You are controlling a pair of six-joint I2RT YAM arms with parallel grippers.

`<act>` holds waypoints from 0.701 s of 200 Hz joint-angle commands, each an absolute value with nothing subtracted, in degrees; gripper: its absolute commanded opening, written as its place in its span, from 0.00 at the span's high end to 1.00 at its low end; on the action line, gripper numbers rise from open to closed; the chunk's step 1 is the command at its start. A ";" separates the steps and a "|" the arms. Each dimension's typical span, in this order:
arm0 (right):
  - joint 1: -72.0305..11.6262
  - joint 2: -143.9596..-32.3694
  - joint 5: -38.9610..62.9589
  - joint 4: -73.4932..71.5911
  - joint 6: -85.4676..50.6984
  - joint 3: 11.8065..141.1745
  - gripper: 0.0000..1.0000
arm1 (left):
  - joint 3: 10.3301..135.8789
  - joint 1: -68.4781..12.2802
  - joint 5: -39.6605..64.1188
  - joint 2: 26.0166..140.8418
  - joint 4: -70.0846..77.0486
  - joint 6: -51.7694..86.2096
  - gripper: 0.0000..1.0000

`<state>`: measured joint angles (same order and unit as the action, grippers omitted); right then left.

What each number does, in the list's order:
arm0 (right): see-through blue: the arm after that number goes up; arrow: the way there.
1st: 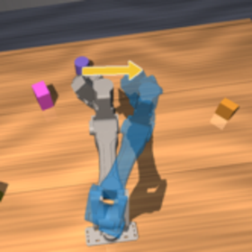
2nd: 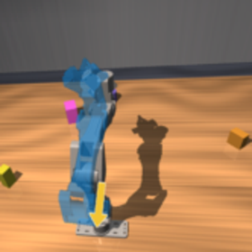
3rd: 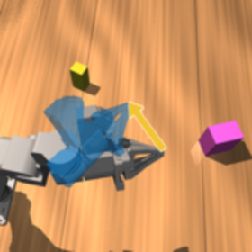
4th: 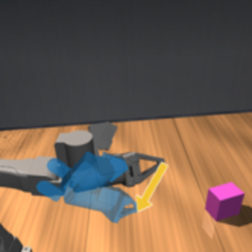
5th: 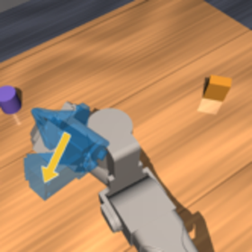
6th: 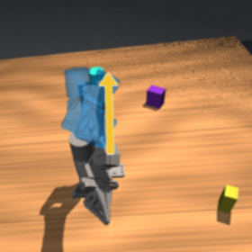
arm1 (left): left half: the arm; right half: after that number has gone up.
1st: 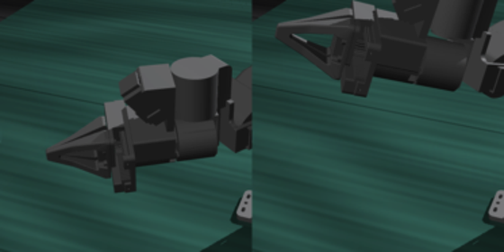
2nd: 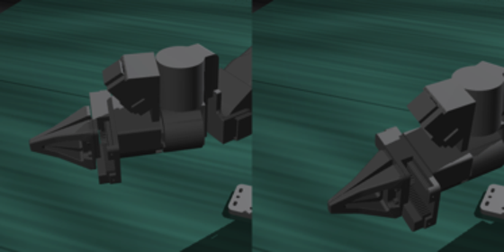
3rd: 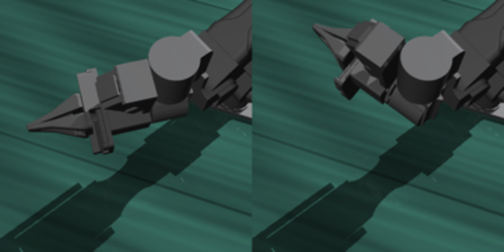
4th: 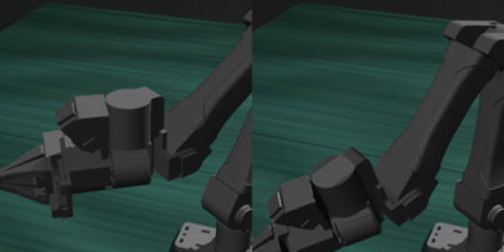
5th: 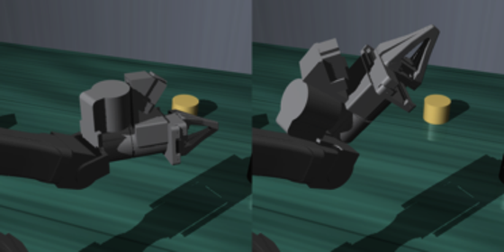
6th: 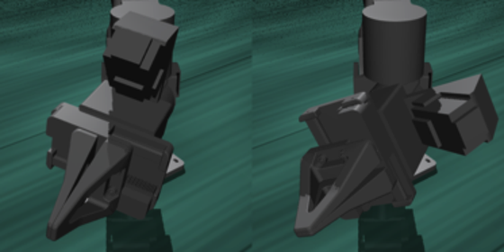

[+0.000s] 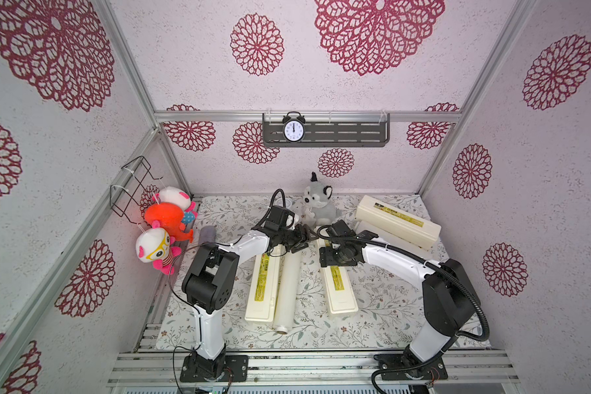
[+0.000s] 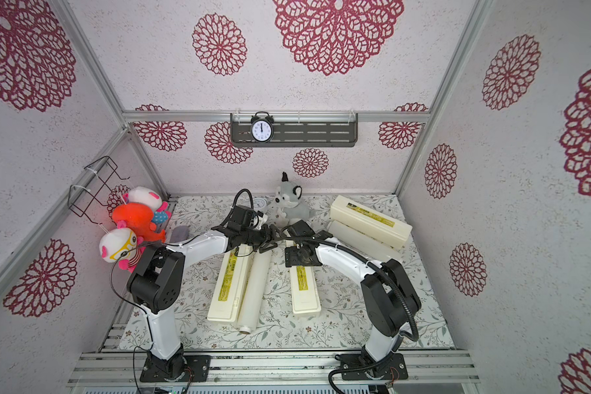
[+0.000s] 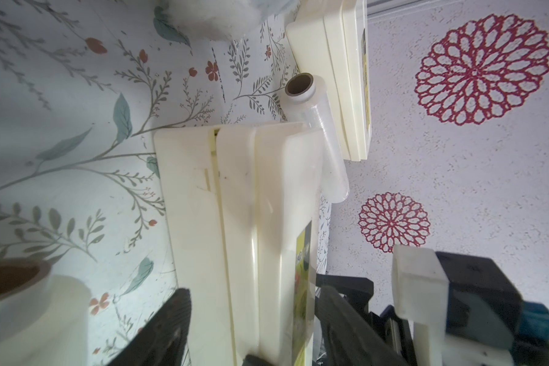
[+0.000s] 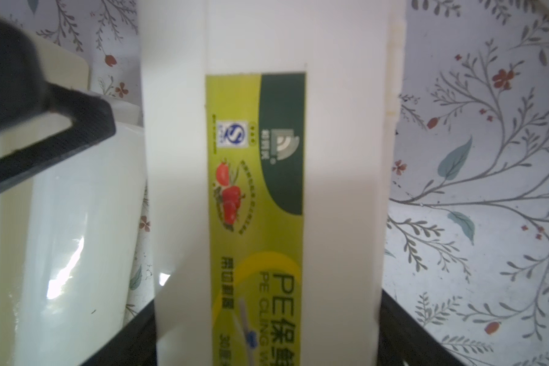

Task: Put plastic wrap rolls into dispensers
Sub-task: Close the lid on the plastic wrap cutting box.

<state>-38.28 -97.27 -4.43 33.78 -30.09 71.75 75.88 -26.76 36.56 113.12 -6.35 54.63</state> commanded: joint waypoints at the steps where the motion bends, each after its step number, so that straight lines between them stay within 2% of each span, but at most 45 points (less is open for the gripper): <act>1: -38.94 -96.75 -6.48 35.53 -31.10 73.55 0.27 | 76.88 -27.42 36.56 115.13 -5.04 55.24 0.32; 30: -39.02 -97.35 -4.23 32.98 -31.55 71.79 0.27 | 76.82 -27.77 36.56 116.31 -4.00 55.96 0.32; 101: -38.91 -97.04 -9.43 34.31 -31.51 73.36 0.27 | 77.93 -29.17 37.02 118.30 -3.30 56.95 0.31; 140: -38.94 -97.95 -8.32 32.96 -30.81 72.63 0.27 | 78.43 -29.50 37.00 118.99 -3.25 57.13 0.31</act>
